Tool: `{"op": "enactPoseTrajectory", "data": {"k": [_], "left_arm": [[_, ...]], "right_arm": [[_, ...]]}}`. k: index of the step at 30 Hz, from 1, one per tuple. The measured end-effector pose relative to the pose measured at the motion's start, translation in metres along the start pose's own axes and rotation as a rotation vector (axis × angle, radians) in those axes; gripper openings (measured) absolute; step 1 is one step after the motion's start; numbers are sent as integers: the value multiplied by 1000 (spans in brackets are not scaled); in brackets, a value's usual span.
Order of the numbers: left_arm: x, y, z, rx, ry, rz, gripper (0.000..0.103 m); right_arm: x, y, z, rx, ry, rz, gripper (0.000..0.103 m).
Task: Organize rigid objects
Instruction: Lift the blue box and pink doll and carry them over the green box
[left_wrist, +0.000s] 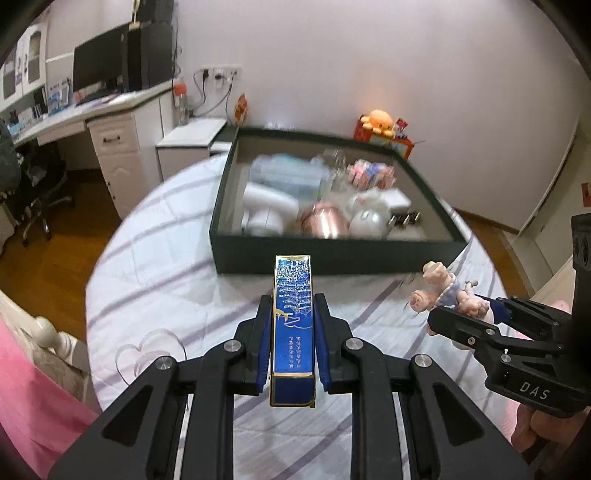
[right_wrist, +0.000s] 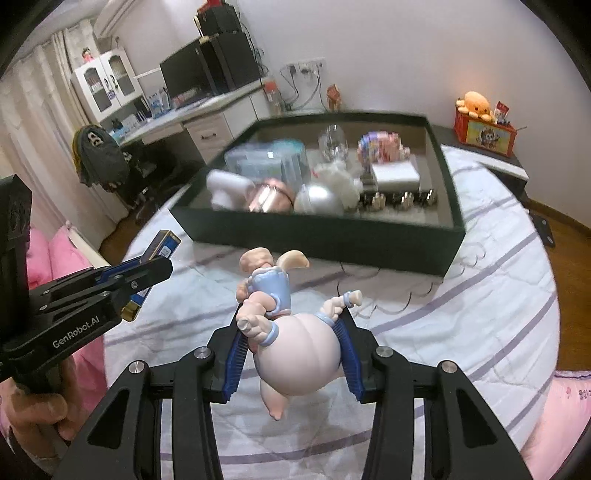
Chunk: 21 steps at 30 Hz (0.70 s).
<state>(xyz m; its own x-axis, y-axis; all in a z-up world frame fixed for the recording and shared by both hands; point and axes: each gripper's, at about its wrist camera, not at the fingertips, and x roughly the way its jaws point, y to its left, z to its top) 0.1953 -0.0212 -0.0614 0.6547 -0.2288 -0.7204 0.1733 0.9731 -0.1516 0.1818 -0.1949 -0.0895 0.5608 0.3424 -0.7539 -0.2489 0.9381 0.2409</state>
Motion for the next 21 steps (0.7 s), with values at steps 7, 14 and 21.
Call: {"op": "enactPoseTrajectory", "data": {"k": [7,14,21], "left_arm": [[-12,-11,42,24,-70,-21,20],[8,-25,90,28,-94,-85,20],[54,-38,125,22,-75,-112,20]], "right_arm": [[-28,-5,34,-12,-99,-19,46],[-37,-26,83,-4,-181,-67,46],[-13,-49,121,18,-190,-110,46]]}}
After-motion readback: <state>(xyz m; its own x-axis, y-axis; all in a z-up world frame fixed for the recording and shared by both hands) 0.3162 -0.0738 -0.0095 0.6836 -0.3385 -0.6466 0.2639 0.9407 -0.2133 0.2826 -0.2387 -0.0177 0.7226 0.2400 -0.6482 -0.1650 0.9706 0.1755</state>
